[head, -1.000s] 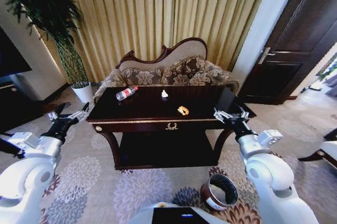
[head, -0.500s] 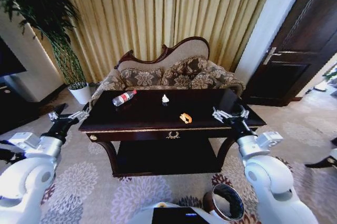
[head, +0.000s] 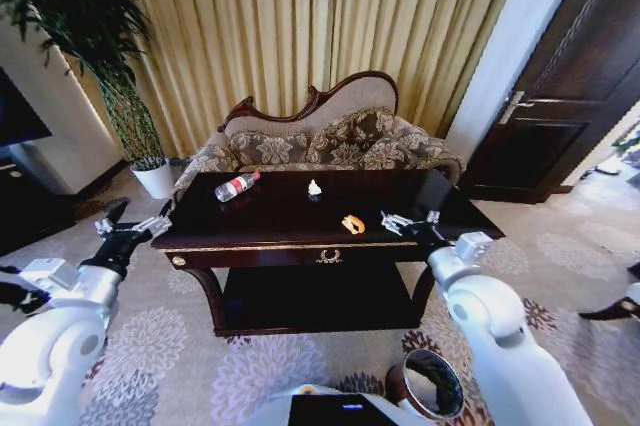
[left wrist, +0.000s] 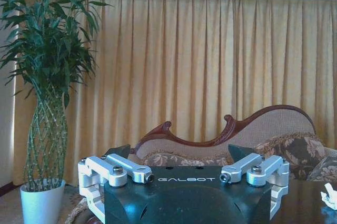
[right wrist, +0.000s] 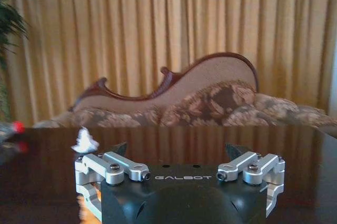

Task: Move to the front of the table and place the trash on the table into the trash bin.

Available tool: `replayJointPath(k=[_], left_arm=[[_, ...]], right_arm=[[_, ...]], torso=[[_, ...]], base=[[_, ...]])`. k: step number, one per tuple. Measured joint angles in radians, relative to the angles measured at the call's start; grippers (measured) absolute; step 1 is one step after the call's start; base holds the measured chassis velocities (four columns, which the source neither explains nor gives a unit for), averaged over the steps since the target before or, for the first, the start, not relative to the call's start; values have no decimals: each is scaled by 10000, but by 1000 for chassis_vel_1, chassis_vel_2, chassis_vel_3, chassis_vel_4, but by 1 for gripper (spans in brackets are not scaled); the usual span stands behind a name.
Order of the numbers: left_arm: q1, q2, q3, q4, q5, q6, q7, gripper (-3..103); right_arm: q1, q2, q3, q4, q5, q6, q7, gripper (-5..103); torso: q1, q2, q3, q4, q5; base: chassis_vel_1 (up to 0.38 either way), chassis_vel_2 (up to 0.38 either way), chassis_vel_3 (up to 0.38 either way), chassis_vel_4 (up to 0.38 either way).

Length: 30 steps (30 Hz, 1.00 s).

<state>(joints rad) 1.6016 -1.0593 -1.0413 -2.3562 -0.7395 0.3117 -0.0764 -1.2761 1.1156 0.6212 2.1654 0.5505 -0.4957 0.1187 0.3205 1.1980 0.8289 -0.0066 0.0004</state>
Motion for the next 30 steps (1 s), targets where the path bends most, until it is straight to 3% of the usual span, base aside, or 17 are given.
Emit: replayJointPath(k=[4, 13, 17, 23, 30], left_arm=[[126, -244, 15, -67, 179, 0, -2, 100], [275, -535, -12, -234, 357, 0, -9, 100], [424, -569, -122, -375, 402, 0, -33, 100], [625, -635, -288, -516, 448, 1, -47, 100], [834, -835, -461, -580, 522, -62, -46, 100]], right_arm=[[477, -209, -116, -802, -269, -10, 1, 100], [775, -619, -901, -677, -276, -392, 0, 100], [1041, -527, -1677, -1073, -828, -378, 0, 100], [1754, -399, -2328, -1794, -874, -385, 0, 100], [2029, -429, -2491, -2296, -1003, -379, 0, 100]], torso=[[1, 0, 0, 0, -2], [1, 0, 0, 0, -6], [0, 0, 0, 0, -3], [1, 0, 0, 2, -4], [1, 0, 1, 1, -4]], base=[[0, 0, 0, 0], [0, 0, 0, 0], [0, 0, 0, 0], [0, 0, 0, 0], [0, 0, 0, 0]])
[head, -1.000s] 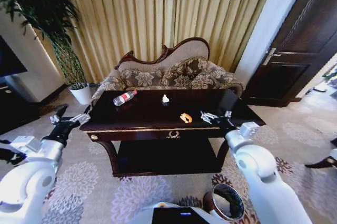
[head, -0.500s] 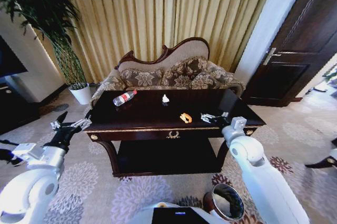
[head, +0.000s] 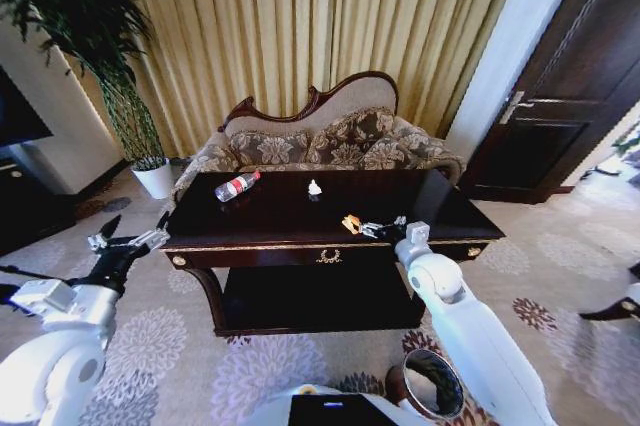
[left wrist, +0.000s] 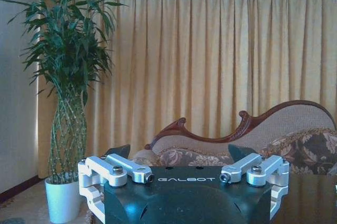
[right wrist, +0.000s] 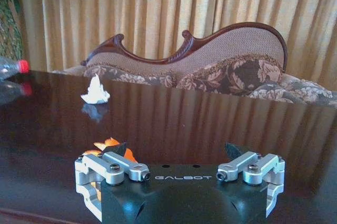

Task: Move to the front of the table and place the trash on the table into the trash bin.

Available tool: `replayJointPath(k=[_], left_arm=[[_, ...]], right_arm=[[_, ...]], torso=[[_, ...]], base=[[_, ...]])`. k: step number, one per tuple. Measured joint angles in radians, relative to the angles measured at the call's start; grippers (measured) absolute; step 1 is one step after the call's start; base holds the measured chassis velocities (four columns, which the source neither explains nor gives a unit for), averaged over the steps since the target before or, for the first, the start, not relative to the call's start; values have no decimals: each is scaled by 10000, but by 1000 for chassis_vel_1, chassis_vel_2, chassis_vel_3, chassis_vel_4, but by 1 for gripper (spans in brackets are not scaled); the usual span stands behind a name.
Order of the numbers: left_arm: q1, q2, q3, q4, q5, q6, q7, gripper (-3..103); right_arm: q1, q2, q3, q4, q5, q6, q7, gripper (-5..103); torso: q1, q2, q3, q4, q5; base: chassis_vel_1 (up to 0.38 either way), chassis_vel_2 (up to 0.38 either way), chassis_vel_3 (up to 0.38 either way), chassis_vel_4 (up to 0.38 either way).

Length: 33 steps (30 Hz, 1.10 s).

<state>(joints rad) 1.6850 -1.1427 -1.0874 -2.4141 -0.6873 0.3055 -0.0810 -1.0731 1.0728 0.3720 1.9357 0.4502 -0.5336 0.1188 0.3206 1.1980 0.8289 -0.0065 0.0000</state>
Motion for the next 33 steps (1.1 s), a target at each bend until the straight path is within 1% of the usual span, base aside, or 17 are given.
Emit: replayJointPath(k=[3, 5, 7, 8, 9, 10, 12, 13, 15, 16, 17, 18, 20, 28, 31, 33], left_arm=[[-4, -23, -19, -6, 5, -10, 2, 100], [-8, -24, -20, -16, 5, -11, 3, 100], [-16, -25, -20, -30, 5, -14, 4, 100], [-16, -25, -20, -30, 5, -14, 4, 100], [-23, -26, -20, -28, 5, -16, 4, 100], [-23, -26, -20, -28, 5, -16, 4, 100], [-27, -20, -22, 4, 5, -29, 6, 100], [-27, -20, -22, 4, 5, -29, 6, 100], [-40, 71, -45, 58, -1, -42, 10, 100], [-49, 96, -45, 68, -6, -43, 11, 100], [-49, 96, -45, 68, -6, -43, 11, 100], [-55, 113, -46, 72, -11, -45, 11, 100], [-67, 143, -34, 73, -24, -48, 14, 100], [-63, 180, -12, 108, -38, -73, 32, 100], [-74, 165, 16, 134, -40, -86, 44, 100], [-96, 149, 33, 163, -40, -96, 60, 100]], right_arm=[[-62, 8, -24, -70, -110, 17, 0, 100], [-97, 20, -30, -89, -145, 25, 0, 102], [-203, 49, -49, -109, -209, 41, 0, 97], [-203, 49, -49, -109, -209, 41, 0, 97], [-263, 79, -56, -115, -253, 52, -1, 94], [-263, 79, -56, -115, -253, 52, -1, 94], [-351, 139, -58, -125, -312, 68, -1, 83], [-351, 139, -58, -125, -312, 68, -1, 83], [-353, 164, -30, -3, -272, 76, 0, 75], [-293, 165, -11, 18, -252, 91, 0, 80], [-293, 165, -11, 18, -252, 91, 0, 80], [-263, 165, 7, 20, -239, 124, 0, 85], [-255, 175, 81, 20, -215, 243, 0, 88], [-333, 111, 459, 250, -45, 294, 0, 89], [-533, -50, 713, 675, 185, 288, 0, 89], [-912, -204, 910, 1258, 668, 46, 1, 89]], torso=[[0, 0, 0, 0, 0], [0, 0, 0, -1, 0], [0, 1, 0, -1, -1], [0, 1, 0, -1, -1], [0, 1, -1, 0, -1], [0, 1, -1, 0, -1], [0, 0, -1, 0, 0], [0, 0, -1, 0, 0], [0, 0, -1, -1, -1], [0, 0, 0, 0, -1], [0, 0, 0, 0, -1], [0, 0, -1, 1, 0], [0, 0, 0, 0, 0], [0, 0, -1, 0, 0], [0, 0, -1, 1, 0], [0, 0, -1, -1, 0]], base=[[0, 0, 0, 0], [0, 0, 0, 0], [0, 0, 0, 0], [0, 0, 0, 0], [0, 0, 0, 0], [0, 0, 0, 0], [0, 0, 0, 0], [0, 0, 0, 0], [0, 0, 0, 0], [0, 0, 0, 0], [0, 0, 0, 0], [0, 0, 0, 0], [0, 0, 0, 0], [0, 0, 0, 0], [0, 0, 0, 0], [0, 0, 0, 0]])
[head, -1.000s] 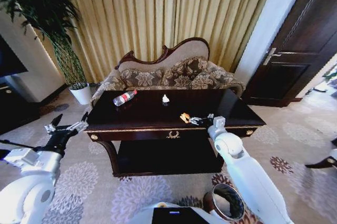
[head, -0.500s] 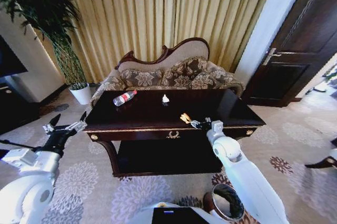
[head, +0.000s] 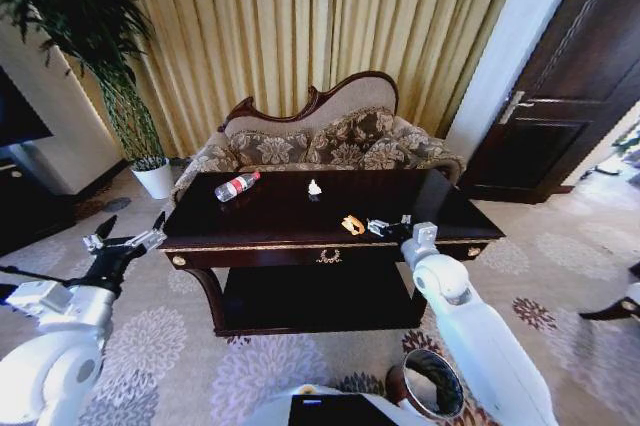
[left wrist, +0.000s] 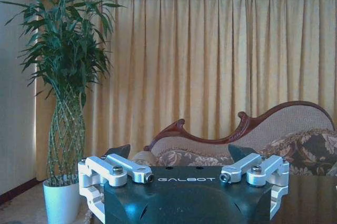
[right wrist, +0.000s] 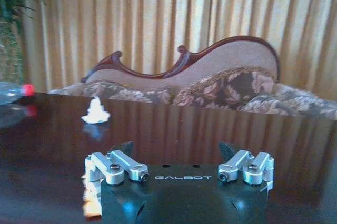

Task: Move to the front of the table and place the trash on the table into the trash bin.

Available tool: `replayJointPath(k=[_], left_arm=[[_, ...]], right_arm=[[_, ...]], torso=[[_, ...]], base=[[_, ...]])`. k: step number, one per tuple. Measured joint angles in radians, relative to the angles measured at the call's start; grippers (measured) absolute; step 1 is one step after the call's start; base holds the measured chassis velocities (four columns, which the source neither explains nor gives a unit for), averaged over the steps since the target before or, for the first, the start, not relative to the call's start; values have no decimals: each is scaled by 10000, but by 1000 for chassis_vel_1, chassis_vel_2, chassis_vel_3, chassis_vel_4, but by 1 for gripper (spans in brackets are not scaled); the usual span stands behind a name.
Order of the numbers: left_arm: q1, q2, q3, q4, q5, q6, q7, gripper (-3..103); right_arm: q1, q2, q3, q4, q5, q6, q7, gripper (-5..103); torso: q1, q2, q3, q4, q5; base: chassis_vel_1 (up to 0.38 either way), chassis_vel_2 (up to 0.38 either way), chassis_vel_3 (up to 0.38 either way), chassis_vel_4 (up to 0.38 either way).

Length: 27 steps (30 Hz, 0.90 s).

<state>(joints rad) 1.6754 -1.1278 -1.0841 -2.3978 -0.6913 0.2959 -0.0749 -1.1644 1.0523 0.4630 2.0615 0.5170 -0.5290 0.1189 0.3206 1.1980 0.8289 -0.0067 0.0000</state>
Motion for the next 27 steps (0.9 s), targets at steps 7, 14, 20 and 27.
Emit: replayJointPath(k=[7, 14, 20, 27], left_arm=[[-5, -73, 21, 15, 0, -20, 14, 100], [124, -207, -5, -64, 45, -100, 52, 100], [164, -235, -8, -87, 96, -128, 78, 100], [147, -244, 53, -99, 153, -129, 86, 100]], right_arm=[[-467, 63, -41, 534, 56, -187, 0, 96], [-448, 396, -572, 290, -253, -208, 0, 97], [-394, 551, -722, 225, -256, -206, -1, 97], [-215, 607, -807, 242, 154, -150, 0, 97]], torso=[[-1, 0, -1, 1, 0], [0, 0, 0, 2, 0], [-1, 0, 0, 2, 0], [0, 0, 0, 1, 0]], base=[[0, 0, 0, 0], [0, 0, 0, 0], [0, 0, 0, 0], [0, 0, 0, 0]])
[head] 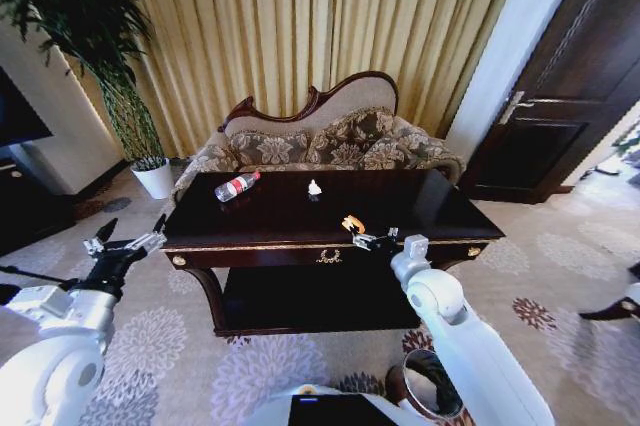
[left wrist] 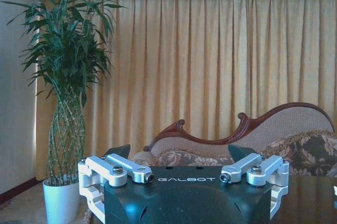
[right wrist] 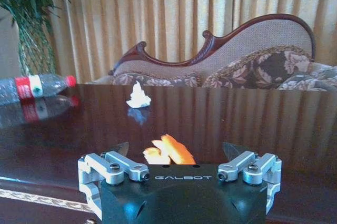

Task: Move to the front of the table and place the trash on the table into the trash bin.

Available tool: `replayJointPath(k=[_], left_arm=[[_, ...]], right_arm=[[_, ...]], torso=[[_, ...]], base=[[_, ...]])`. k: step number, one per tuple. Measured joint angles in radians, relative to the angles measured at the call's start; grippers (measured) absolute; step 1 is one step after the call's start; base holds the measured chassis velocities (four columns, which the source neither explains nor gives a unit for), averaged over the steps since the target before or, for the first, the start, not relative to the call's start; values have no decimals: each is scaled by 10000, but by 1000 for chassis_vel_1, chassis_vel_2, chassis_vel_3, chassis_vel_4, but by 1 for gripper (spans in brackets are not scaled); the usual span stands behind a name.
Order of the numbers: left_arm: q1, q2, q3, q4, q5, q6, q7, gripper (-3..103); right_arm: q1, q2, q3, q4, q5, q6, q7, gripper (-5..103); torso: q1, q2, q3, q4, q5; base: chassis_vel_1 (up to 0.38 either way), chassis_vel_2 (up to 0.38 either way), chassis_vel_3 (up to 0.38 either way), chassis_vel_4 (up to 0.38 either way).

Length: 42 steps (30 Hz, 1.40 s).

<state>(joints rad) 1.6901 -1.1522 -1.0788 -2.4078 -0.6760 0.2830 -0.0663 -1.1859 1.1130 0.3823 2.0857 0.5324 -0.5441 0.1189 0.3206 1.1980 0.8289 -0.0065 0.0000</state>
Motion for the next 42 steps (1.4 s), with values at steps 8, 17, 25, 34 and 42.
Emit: replayJointPath(k=[8, 17, 25, 34, 42], left_arm=[[14, -35, -5, 34, 20, -12, 32, 100], [71, -99, -12, 57, 52, -65, 45, 100], [41, 80, -59, 122, 45, -70, 48, 100], [89, 162, -150, 170, -16, -108, 42, 100], [-49, 299, -145, 326, -36, -128, 38, 100]], right_arm=[[227, 175, -246, -254, 214, 215, 0, 97], [664, 326, -539, -671, 147, 214, 1, 97], [906, 491, -755, -1118, -157, 216, 0, 97], [1194, 611, -1010, -1553, -414, 285, 0, 89], [1240, 655, -1064, -1702, -531, 377, 0, 67]], torso=[[0, 1, 0, 0, 0], [0, 0, 0, 0, 0], [0, 0, 0, -1, 0], [1, 0, 0, 1, 0], [0, 0, 0, 0, 0]], base=[[0, 0, 0, 0], [0, 0, 0, 0], [0, 0, 0, 0], [0, 0, 0, 0], [0, 0, 0, 0]])
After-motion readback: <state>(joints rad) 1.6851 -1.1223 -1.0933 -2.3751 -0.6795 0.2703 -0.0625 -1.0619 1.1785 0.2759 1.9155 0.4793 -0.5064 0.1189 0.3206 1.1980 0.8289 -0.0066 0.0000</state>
